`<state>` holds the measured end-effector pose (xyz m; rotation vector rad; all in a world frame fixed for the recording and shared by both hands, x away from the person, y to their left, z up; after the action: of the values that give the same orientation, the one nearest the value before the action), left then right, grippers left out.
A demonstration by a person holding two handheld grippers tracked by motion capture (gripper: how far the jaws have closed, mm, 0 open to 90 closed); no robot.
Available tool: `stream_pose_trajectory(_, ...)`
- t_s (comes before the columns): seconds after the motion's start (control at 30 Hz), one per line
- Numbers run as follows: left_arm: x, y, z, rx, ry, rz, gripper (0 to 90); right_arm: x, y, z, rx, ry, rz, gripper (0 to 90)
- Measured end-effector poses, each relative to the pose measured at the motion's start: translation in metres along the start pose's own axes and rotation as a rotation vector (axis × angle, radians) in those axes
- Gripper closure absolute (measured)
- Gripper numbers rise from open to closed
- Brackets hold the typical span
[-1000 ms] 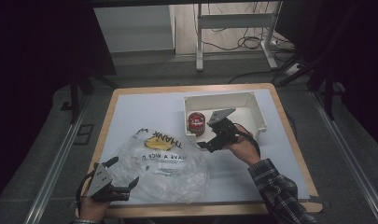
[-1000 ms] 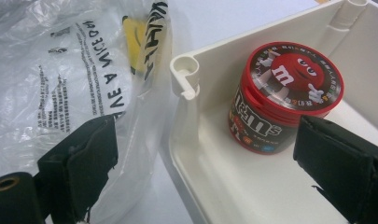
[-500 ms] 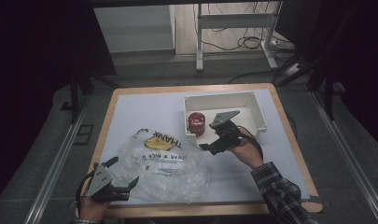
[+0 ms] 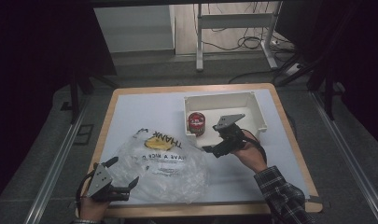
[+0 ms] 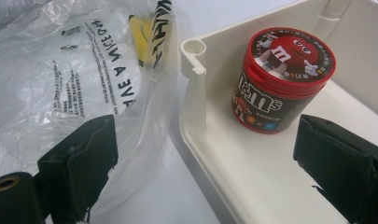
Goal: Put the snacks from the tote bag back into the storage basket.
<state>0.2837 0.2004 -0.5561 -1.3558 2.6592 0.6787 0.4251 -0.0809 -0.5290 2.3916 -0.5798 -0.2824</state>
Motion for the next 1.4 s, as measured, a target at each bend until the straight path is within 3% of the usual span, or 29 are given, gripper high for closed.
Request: stream_pose_trajectory(1.4,0.0,0.0,-0.001,0.009,0.014,-0.001,0.7,-0.01,0.03,0.024,0.053,-0.025,0.01,6.8)
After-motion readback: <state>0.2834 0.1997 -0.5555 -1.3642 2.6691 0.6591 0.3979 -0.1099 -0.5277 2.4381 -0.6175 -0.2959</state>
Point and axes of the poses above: each handheld gripper's, and its own axes: y roughly backward along the jaws, z roughly out of its underside, x roughly to its right, the point moved 10 cm from there along -y, roughly forward along the jaws, and after that the axes turned 8 degrees about -y, right-handed, at the moved point
